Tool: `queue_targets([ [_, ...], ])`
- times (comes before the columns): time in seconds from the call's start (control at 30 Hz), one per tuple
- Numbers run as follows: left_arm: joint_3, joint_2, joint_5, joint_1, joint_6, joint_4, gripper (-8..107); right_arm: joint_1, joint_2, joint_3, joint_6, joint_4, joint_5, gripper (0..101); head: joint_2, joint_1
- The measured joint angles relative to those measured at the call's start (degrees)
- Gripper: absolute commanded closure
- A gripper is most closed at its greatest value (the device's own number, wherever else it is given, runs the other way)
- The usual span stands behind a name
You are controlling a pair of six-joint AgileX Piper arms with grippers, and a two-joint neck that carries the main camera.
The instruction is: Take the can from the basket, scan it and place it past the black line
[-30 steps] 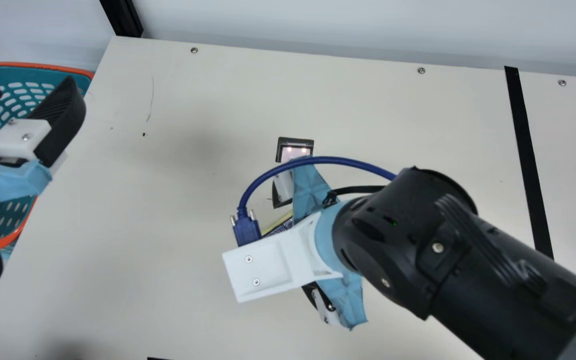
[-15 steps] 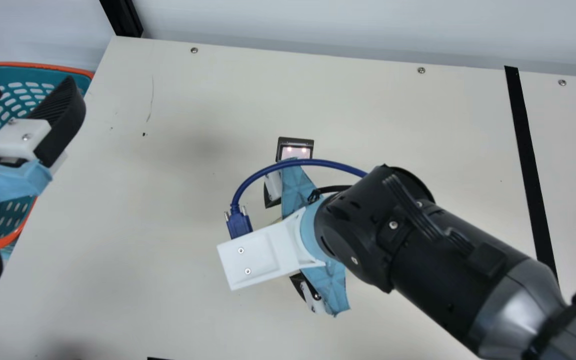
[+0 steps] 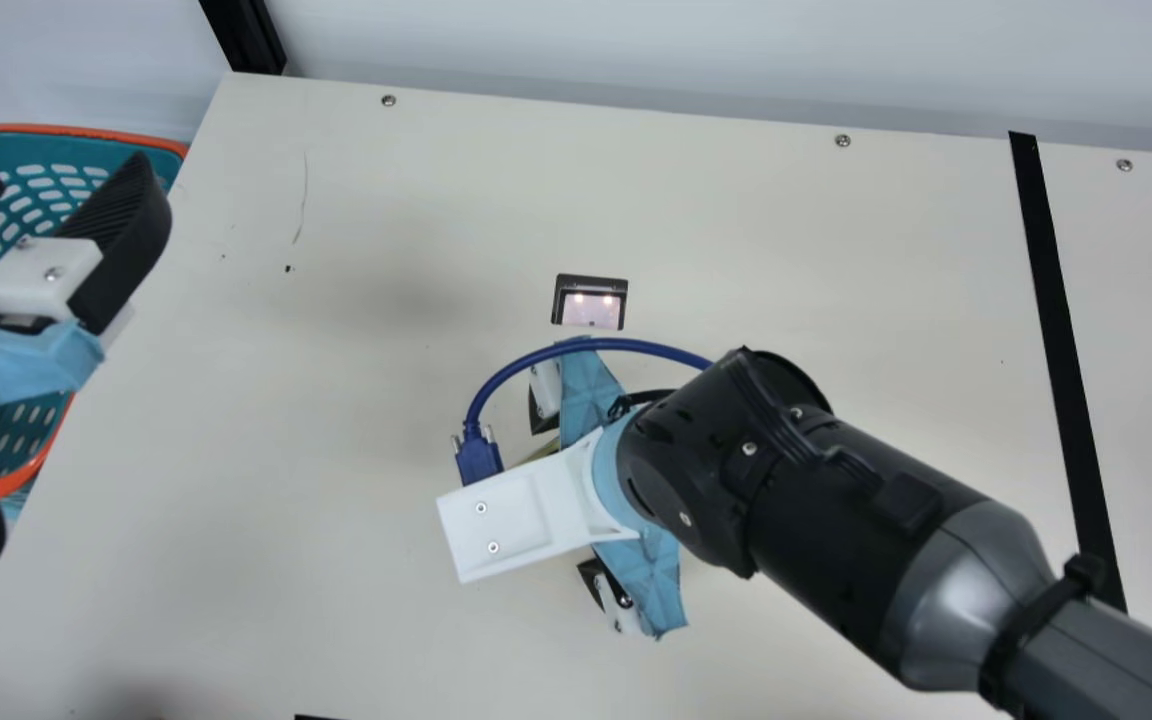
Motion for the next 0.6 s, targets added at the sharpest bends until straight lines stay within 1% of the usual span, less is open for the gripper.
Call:
queue_targets([
  [0.1, 0.0, 0.0, 0.0, 0.0, 0.0, 0.0, 9, 0.0, 0.0, 0.0, 0.0, 0.0, 0.1, 0, 0.3, 0.3],
  [0.13, 0.0, 0.0, 0.0, 0.0, 0.0, 0.0, 9, 0.0, 0.0, 0.0, 0.0, 0.0, 0.1, 21, 0.3, 0.3],
  [0.17, 0.0, 0.0, 0.0, 0.0, 0.0, 0.0, 9, 0.0, 0.0, 0.0, 0.0, 0.0, 0.1, 74, 0.3, 0.3],
  [0.2, 0.0, 0.0, 0.0, 0.0, 0.0, 0.0, 9, 0.0, 0.0, 0.0, 0.0, 0.0, 0.1, 101, 0.0, 0.0],
  [0.23, 0.0, 0.0, 0.0, 0.0, 0.0, 0.0, 9, 0.0, 0.0, 0.0, 0.0, 0.1, 0.3, 101, 0.0, 0.0],
  [0.3, 0.0, 0.0, 0.0, 0.0, 0.0, 0.0, 9, 0.0, 0.1, 0.0, 0.0, -0.2, -1.9, 101, 0.3, 0.0],
  [0.4, 0.0, 0.0, 0.0, 0.0, 0.0, 0.0, 9, 0.0, 0.2, 0.0, 0.0, -0.6, -1.4, 101, 0.3, 0.0],
  [0.47, 0.0, 0.0, 0.0, 0.0, 0.0, 0.0, 9, 0.6, 0.2, -0.1, 0.7, -1.6, -1.5, 101, 0.0, 0.0],
  [0.6, 0.0, 0.0, 0.0, 0.0, 0.0, 0.0, 9, 0.9, 0.1, 0.2, 1.6, -1.5, -2.0, 101, 0.0, 0.3],
])
